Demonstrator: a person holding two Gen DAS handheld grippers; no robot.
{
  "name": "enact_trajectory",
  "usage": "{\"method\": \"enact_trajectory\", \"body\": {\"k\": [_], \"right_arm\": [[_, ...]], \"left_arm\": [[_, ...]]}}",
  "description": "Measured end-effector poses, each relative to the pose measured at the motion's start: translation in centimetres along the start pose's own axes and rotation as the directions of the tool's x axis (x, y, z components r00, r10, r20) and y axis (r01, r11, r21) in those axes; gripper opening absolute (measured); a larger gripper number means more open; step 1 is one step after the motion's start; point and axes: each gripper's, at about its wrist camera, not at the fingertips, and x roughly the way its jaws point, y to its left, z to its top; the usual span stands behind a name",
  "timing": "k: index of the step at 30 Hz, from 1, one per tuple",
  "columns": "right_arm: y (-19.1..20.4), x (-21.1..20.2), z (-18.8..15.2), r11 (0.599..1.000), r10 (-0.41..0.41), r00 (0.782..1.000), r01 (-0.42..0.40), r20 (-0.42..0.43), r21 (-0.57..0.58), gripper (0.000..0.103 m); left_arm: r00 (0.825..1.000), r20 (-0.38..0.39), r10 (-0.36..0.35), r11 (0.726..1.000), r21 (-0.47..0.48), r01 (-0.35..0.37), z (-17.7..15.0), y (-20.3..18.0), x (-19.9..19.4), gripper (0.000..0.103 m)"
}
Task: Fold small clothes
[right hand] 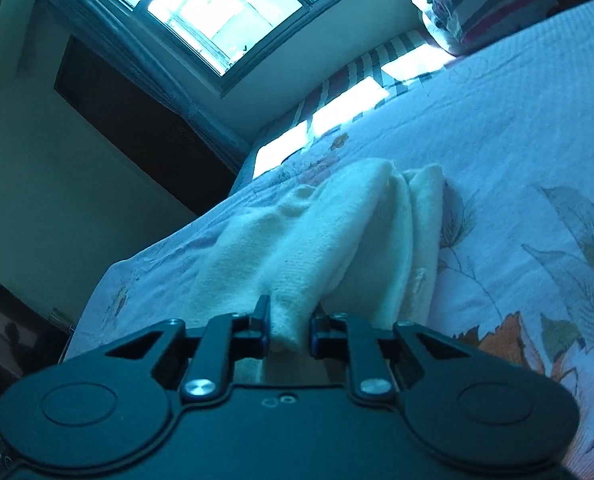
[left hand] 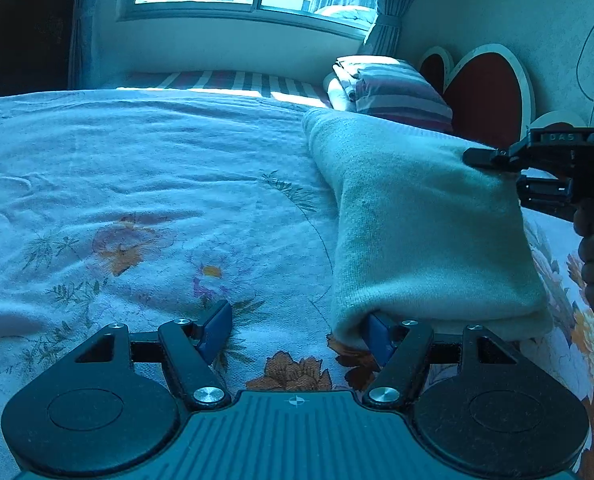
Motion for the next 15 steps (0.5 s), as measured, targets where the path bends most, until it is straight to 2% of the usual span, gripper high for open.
{"method": "enact_trajectory", "body": {"k": [3,6,8,10,15], "right_arm": [[1.4,-2.1,-0.1,0.999,-0.009,0.999,0.011,0.04,-0.052,0.018],[-1.0,-0.1,-0.5,0.991,-0.136,0.989,0.136,-0.06,-0.001,0.018],[-2.5,0.5,-0.8,0.992,-0.09,0.994,0.095,-0.065,0.08,0.017],[-2.2,0.0,-0.7,0.988,-0.093,0.993,0.101,-0.071,0.118,0.018],[-2.2,-0.2,-1.7,0.989,-0.094,0.993,0.101,-0.069,0.109,0.017]], "left_arm": [[1.0,-0.005,0.001,1.0,0.011,-0.001,-0.1,-0.3,-0.1,0.068],[1.0,-0.01,0.005,1.0,0.02,-0.005,-0.2,-0.4,0.0,0.068],[1.0,-0.014,0.003,1.0,0.018,-0.002,-0.1,-0.3,-0.1,0.068],[1.0,-0.011,0.006,1.0,0.022,-0.005,-0.2,-0.2,-0.3,0.068],[1.0,-0.011,0.003,0.998,0.059,-0.003,-0.9,0.2,-1.6,0.068]]}}
